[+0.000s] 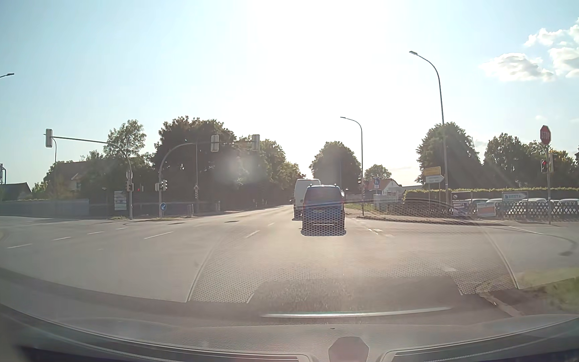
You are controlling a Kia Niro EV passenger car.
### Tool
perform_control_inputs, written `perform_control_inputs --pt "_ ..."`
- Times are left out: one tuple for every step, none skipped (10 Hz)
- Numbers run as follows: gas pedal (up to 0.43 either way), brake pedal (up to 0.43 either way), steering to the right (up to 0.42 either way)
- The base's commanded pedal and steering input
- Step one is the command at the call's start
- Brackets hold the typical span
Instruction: Follow the waypoints while adhering to traffic rules and regulations
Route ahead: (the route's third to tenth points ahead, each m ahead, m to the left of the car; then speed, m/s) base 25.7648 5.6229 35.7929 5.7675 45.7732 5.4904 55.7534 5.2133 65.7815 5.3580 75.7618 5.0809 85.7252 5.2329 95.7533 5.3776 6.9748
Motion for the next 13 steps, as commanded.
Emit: perform_control_inputs --pt "0.22 0.006 0.0" --pt "0.22 0.006 0.0" --pt "0.22 0.006 0.0" --pt "0.22 0.006 0.0" --pt "0.22 0.006 -0.001" --pt "0.22 0.006 0.0" --pt "0.22 0.006 0.0" --pt "0.22 0.006 0.0" --pt "0.22 0.006 0.0" --pt "0.22 0.006 0.0" --pt "0.22 0.006 0.0" --pt "0.22 0.006 0.0" --pt "0.22 0.006 0.0"
